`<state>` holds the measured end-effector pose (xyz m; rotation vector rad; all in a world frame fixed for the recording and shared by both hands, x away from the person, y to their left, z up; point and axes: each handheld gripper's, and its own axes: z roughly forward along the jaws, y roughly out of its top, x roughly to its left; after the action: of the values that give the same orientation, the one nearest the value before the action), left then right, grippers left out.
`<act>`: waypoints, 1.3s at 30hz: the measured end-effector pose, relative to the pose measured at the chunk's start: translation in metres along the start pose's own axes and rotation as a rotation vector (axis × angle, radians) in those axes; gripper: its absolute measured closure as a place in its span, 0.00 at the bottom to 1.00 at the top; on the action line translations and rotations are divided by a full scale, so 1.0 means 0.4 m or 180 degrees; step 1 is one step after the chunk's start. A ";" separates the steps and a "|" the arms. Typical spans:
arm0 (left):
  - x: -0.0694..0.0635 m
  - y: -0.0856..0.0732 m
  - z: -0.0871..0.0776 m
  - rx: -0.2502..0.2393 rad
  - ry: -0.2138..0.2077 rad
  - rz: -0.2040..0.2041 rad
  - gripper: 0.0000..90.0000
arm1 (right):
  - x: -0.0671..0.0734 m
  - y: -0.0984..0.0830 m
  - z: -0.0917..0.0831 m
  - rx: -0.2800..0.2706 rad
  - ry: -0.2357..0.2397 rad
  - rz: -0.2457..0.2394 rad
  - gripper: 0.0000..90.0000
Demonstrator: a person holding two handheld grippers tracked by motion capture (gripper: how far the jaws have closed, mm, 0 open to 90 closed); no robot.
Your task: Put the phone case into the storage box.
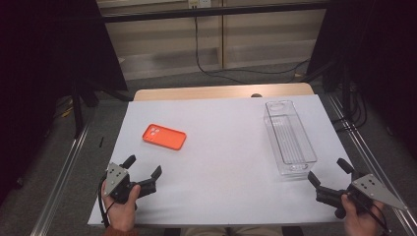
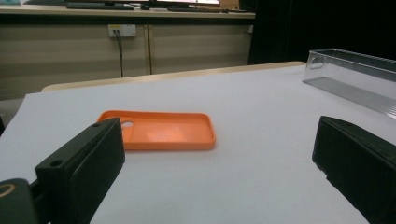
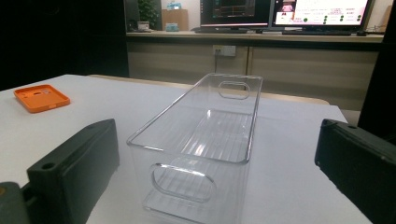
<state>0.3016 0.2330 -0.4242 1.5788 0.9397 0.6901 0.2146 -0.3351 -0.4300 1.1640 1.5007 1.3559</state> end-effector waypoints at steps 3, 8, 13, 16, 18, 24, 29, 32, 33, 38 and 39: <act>-0.003 0.001 0.004 0.0013 -0.0021 0.0005 0.03 | -0.001 0.001 0.001 0.0014 0.0013 0.0029 0.00; -0.008 0.002 0.013 0.0015 -0.0096 0.0002 0.03 | -0.001 0.002 0.011 0.0023 -0.0011 0.0043 0.00; -0.007 0.007 0.021 0.0008 -0.0141 0.0009 0.03 | 0.002 0.003 0.015 0.0030 -0.0017 0.0013 0.00; -0.008 0.009 0.028 0.0015 -0.0176 0.0011 0.03 | 0.005 0.003 0.022 0.0045 -0.0042 -0.0005 0.00; -0.010 0.013 0.033 0.0011 -0.0221 0.0007 0.03 | 0.005 0.002 0.027 0.0058 -0.0064 -0.0007 0.00; -0.011 0.023 0.050 0.0003 -0.0265 0.0041 0.03 | 0.007 0.002 0.040 0.0089 -0.0075 -0.0018 0.00; -0.013 0.028 0.061 -0.0009 -0.0312 0.0117 0.03 | 0.012 0.003 0.052 0.0104 -0.0045 -0.0016 0.00; -0.011 0.034 0.076 -0.0008 -0.0319 0.0083 0.03 | 0.011 0.003 0.055 0.0114 -0.0024 0.0003 0.00; -0.010 0.035 0.080 0.0005 -0.0324 0.0083 0.03 | 0.011 0.004 0.056 0.0110 -0.0022 0.0006 0.00; -0.002 0.039 0.111 0.0060 -0.0379 0.0039 0.04 | 0.014 0.005 0.068 0.0124 0.0003 -0.0010 0.00; 0.000 0.041 0.118 0.0069 -0.0405 0.0023 0.04 | 0.015 0.004 0.070 0.0132 0.0008 -0.0021 0.00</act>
<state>0.3444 0.2080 -0.4180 1.6262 0.8503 0.5789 0.2398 -0.3219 -0.4314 1.1825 1.5399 1.3279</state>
